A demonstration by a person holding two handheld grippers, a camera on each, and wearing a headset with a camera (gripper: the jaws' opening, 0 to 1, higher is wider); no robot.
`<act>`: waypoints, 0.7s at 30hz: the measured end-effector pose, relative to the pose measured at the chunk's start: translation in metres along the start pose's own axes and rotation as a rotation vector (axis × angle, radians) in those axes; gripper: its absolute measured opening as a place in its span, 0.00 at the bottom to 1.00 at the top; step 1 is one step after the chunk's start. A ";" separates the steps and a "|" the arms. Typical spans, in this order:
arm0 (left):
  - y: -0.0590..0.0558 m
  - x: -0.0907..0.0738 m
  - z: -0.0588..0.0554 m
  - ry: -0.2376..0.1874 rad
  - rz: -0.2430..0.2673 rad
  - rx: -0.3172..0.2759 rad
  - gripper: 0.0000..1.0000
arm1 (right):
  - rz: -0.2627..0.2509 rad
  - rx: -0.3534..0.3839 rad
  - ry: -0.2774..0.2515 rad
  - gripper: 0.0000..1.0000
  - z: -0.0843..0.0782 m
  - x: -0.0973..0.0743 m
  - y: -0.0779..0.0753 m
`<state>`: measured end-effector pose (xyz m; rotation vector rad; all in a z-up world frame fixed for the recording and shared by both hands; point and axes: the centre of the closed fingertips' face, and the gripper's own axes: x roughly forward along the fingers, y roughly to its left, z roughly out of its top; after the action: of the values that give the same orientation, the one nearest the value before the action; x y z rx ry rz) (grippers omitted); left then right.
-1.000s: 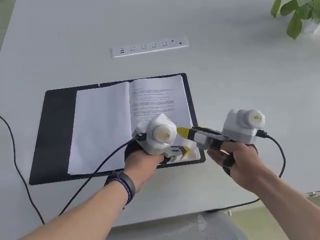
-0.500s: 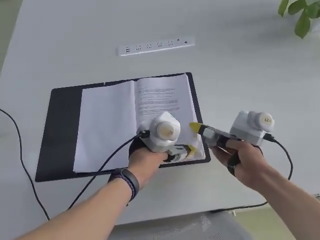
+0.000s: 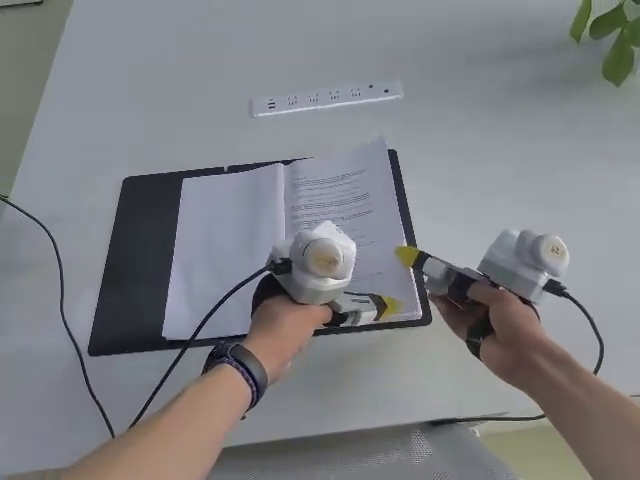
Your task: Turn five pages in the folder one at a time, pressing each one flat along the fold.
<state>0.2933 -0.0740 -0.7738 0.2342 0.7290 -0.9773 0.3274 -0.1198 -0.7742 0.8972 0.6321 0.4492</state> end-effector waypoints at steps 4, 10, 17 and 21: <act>0.011 -0.014 -0.005 -0.017 0.028 -0.025 0.69 | 0.005 -0.001 -0.002 0.00 0.001 0.000 0.007; 0.022 -0.032 -0.016 -0.034 0.059 -0.073 0.70 | 0.009 0.013 -0.028 0.00 0.003 -0.003 0.013; 0.035 -0.051 -0.018 -0.055 0.086 -0.092 0.70 | 0.009 0.020 -0.046 0.00 0.006 -0.002 0.017; 0.044 -0.064 -0.020 -0.070 0.110 -0.102 0.70 | 0.021 0.020 -0.058 0.00 0.012 -0.001 0.028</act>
<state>0.2984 0.0033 -0.7527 0.1486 0.6927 -0.8372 0.3316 -0.1121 -0.7451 0.9334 0.5759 0.4348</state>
